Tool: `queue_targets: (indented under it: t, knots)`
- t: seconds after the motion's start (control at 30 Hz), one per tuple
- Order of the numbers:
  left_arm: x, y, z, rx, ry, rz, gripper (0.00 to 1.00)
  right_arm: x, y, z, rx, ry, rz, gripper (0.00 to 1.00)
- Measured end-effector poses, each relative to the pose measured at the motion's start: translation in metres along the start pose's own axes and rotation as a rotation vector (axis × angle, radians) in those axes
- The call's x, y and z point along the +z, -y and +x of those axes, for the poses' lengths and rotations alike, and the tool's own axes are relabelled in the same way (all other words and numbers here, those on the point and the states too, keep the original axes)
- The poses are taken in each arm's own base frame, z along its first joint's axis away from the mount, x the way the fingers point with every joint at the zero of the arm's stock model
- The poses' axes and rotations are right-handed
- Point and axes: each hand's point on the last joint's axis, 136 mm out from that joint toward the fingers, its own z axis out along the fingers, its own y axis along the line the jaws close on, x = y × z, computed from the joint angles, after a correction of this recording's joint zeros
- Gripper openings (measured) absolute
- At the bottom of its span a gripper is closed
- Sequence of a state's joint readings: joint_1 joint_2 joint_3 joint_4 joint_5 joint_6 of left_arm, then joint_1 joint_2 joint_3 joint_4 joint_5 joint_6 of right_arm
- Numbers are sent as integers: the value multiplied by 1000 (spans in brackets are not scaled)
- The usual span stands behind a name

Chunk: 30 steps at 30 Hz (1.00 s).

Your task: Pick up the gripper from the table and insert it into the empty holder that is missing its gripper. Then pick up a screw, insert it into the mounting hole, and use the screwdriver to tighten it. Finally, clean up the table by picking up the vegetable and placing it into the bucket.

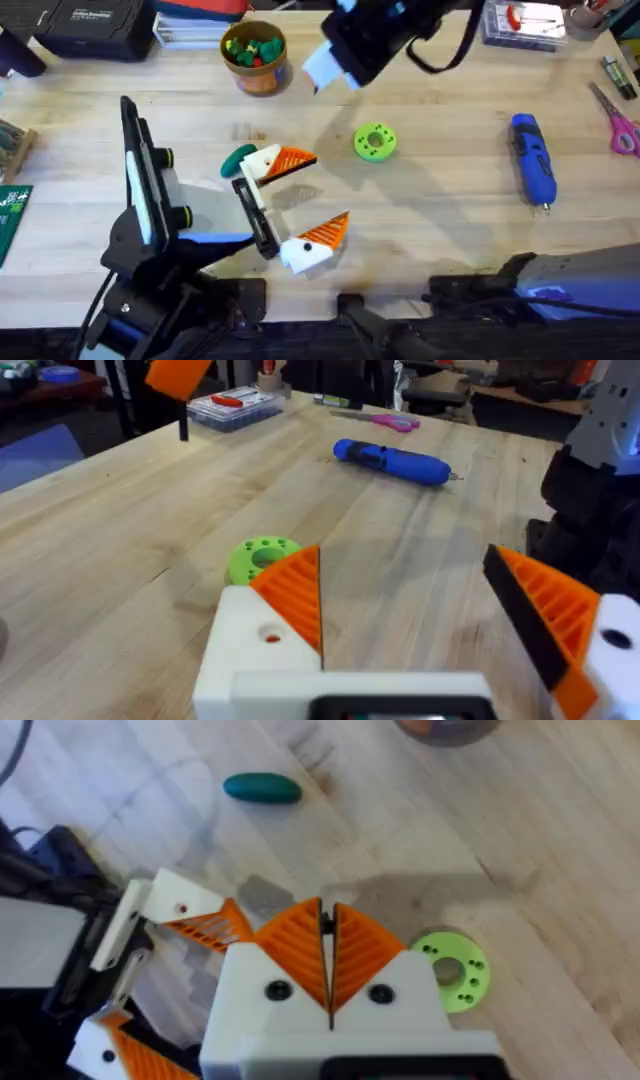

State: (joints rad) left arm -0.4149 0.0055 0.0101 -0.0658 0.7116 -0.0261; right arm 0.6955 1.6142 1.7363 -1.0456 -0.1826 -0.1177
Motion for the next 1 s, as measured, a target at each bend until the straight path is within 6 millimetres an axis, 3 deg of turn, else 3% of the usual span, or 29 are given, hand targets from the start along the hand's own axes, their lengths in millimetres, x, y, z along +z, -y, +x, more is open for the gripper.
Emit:
queue_targets:
  t: [0.2, 0.33, 0.57, 1.0]
  knots:
    - [0, 0, 0, 0, 0, 0, 985, 5, -49, 0, -103, -9, -108, 7]
    - [0, 0, 0, 0, 0, 0, 985, 6, -72, 3, -152, -19, -148, 7]
    - [0, 0, 0, 0, 0, 0, 985, 8, -85, 1, -184, -11, -169, 7]
    - [0, 0, 0, 0, 0, 0, 985, 30, -108, 14, -256, -82, -170, 7]
